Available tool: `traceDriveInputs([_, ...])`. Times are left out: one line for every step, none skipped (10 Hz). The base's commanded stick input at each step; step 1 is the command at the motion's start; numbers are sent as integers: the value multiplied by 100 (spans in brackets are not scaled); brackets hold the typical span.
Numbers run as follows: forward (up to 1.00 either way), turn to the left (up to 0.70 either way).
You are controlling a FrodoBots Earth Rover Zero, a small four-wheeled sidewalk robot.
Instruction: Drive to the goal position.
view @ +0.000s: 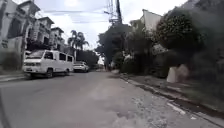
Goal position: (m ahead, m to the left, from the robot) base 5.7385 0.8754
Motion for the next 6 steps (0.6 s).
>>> traceDriveInputs([70,0])
traceDriveInputs([70,0])
traceDriveInputs([70,0])
traceDriveInputs([70,0])
traceDriveInputs([70,-2])
traceDriveInputs([70,-13])
